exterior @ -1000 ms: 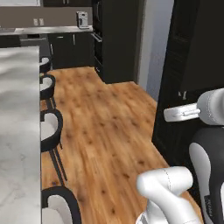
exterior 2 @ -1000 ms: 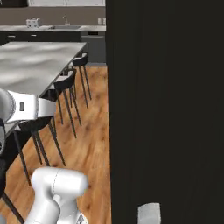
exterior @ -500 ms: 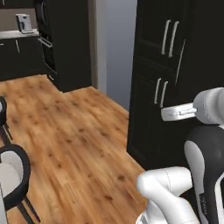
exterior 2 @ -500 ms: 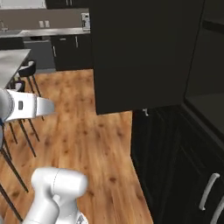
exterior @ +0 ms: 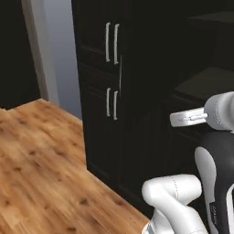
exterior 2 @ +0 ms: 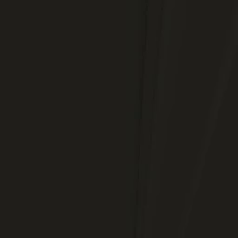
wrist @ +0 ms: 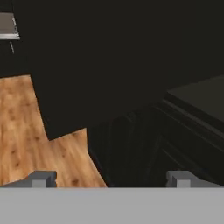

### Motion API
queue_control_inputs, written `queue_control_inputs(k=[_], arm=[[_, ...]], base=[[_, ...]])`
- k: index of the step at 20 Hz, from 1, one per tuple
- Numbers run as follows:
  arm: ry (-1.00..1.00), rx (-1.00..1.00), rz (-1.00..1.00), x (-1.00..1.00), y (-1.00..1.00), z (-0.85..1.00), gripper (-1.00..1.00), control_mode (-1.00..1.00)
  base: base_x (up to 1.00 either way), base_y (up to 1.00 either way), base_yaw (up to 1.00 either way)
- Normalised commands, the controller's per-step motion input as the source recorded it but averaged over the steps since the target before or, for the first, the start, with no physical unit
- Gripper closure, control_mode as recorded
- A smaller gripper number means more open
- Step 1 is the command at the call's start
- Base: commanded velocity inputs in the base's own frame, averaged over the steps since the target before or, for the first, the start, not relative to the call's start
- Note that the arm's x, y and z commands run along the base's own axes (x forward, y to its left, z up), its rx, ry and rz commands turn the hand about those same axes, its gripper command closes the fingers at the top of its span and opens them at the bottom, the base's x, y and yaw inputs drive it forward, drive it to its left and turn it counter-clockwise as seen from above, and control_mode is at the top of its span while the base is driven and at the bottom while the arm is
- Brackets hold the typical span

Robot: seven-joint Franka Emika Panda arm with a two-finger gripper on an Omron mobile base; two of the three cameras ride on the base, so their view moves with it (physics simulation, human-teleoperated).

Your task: Grab the spray bottle from the cabinet, then place it next to the cutting board for sanitizing. Then grab the dish brush from the countertop next to the sink and place it next to the cutting board.

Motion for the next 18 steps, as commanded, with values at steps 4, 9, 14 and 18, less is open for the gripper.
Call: queue_control_inputs(k=[4, 9, 14, 18], arm=[[0.00, 0.00, 0.00, 0.00, 0.00, 0.00, -1.00, 1.00], [0.00, 0.00, 0.00, 0.00, 0.00, 0.00, -1.00, 1.00], [0.00, 0.00, 0.00, 0.00, 0.00, 0.00, -1.00, 1.00], [0.00, 0.00, 0.00, 0.00, 0.00, 0.00, -1.00, 1.00]], base=[[0.29, -0.11, -0.47], [0.66, 0.30, -0.48], [0.42, -0.08, -0.50], [0.17, -0.38, -0.41]])
